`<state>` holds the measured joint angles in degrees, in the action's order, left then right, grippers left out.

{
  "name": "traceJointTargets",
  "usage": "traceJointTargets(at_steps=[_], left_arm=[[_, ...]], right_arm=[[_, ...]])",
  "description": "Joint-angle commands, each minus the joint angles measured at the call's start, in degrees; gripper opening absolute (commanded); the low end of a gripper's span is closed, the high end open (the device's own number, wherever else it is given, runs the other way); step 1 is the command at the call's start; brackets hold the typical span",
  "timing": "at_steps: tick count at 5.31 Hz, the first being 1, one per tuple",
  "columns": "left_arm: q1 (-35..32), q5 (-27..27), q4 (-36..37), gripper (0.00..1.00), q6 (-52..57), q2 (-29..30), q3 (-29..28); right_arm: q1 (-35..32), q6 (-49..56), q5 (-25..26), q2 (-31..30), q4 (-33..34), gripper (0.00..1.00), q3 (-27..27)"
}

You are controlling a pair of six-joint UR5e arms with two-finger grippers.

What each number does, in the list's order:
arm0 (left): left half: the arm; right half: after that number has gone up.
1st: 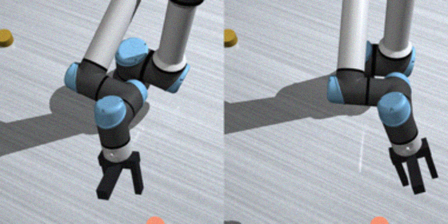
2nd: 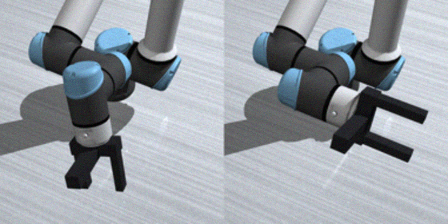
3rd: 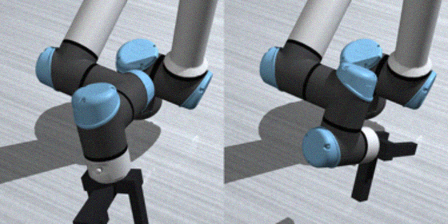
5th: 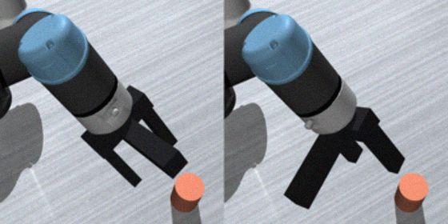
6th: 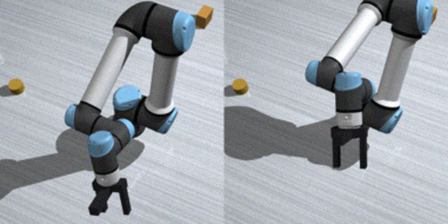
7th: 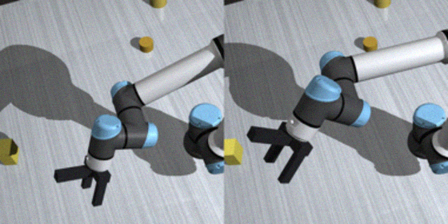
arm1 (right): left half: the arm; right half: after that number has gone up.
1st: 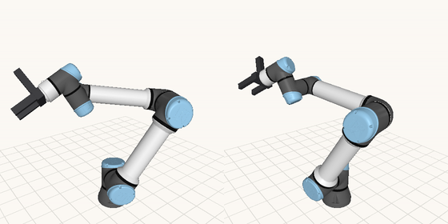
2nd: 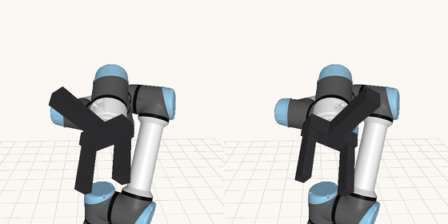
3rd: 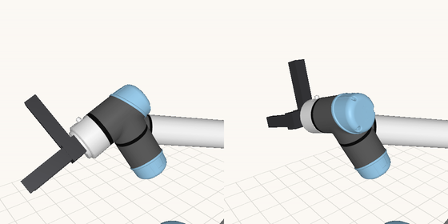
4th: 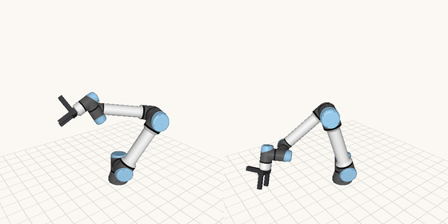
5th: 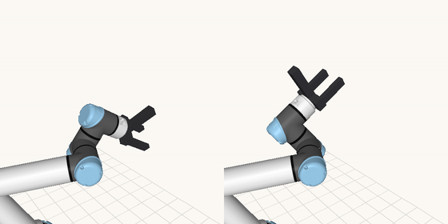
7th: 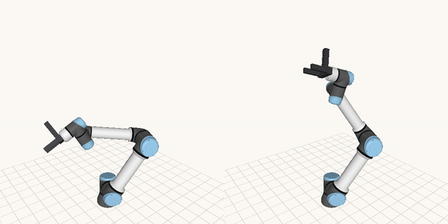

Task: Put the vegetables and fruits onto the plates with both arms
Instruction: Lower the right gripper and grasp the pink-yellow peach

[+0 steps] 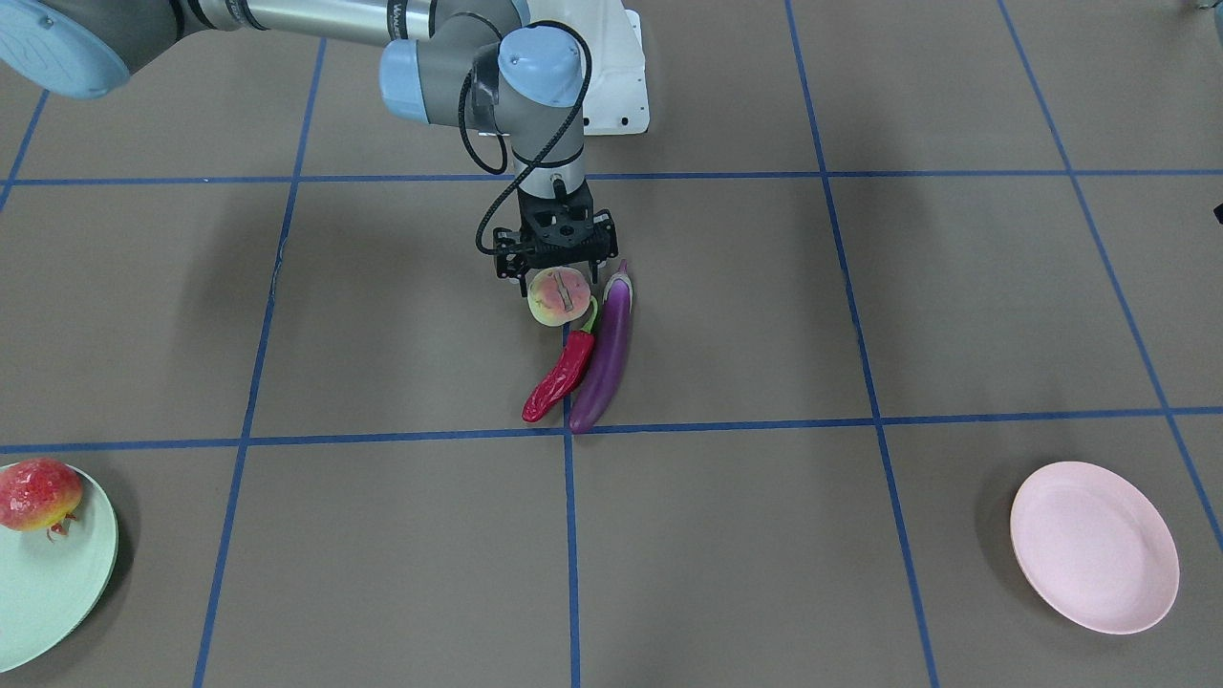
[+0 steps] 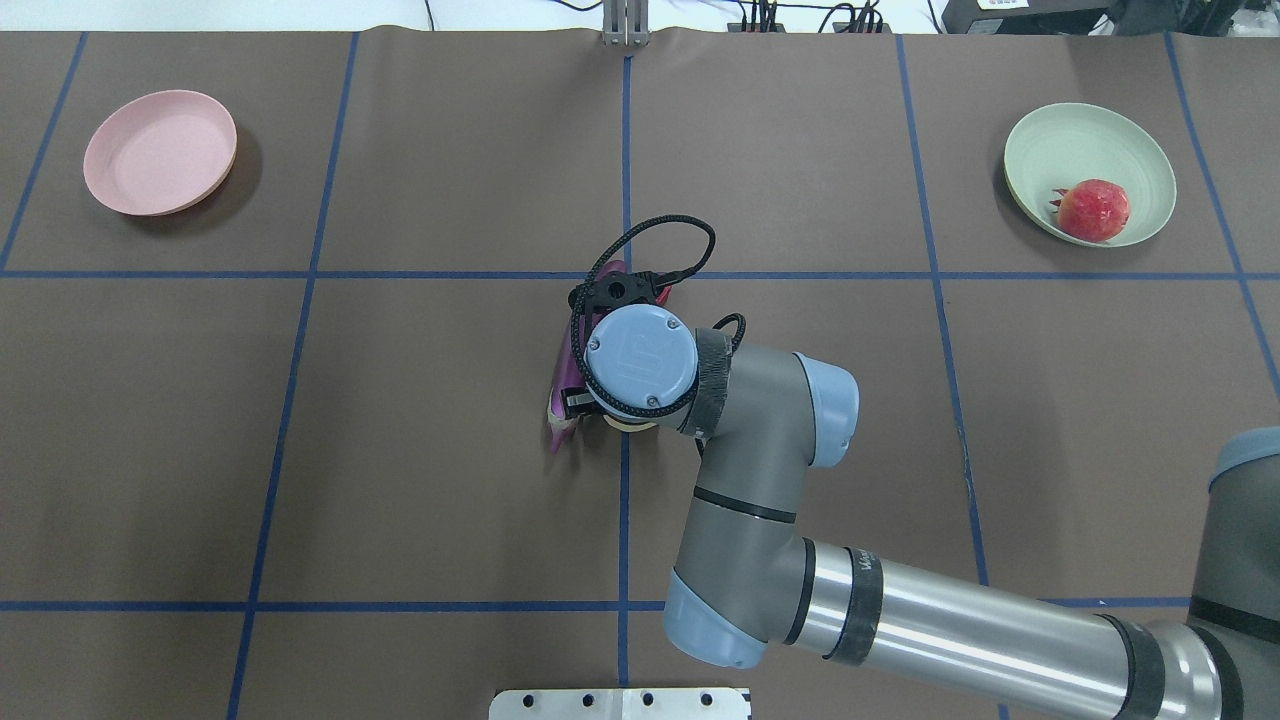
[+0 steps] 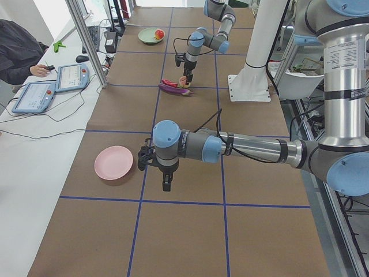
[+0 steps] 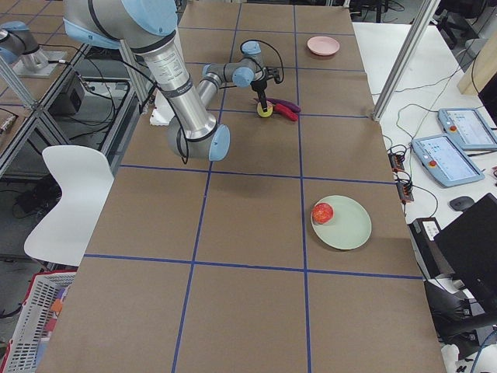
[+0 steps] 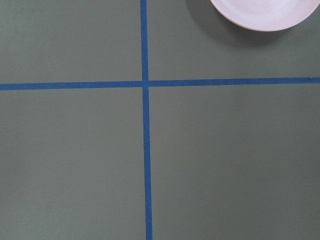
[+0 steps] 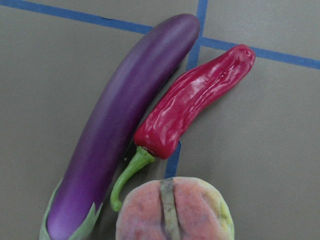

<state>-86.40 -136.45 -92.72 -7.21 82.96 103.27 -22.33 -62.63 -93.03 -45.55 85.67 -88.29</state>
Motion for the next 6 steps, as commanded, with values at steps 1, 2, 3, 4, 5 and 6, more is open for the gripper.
traceJointTargets(at_steps=[1,2,3,4,5,6], left_arm=[[0.0,0.0,0.0,1.0,0.0,0.0,0.0],[0.0,0.0,0.0,1.0,0.0,0.0,0.1],[0.0,0.0,0.0,1.0,0.0,0.0,0.1],[0.0,0.0,0.0,1.0,0.0,0.0,0.2],[0.0,0.0,0.0,1.0,0.0,0.0,0.2],[0.0,0.0,0.0,1.0,0.0,0.0,0.2]], right_arm=[[0.0,0.1,0.0,0.2,-1.1,0.99,1.4],[0.0,0.4,0.0,0.2,-1.0,0.91,1.6],[0.0,0.6,-0.2,0.1,-0.9,0.76,1.6],[0.0,0.5,-0.9,0.2,-0.9,0.29,1.5],[-1.5,0.6,-1.5,-0.1,0.1,0.0,-0.9],[-6.9,2.0,-6.7,-0.7,2.8,0.0,-3.2]])
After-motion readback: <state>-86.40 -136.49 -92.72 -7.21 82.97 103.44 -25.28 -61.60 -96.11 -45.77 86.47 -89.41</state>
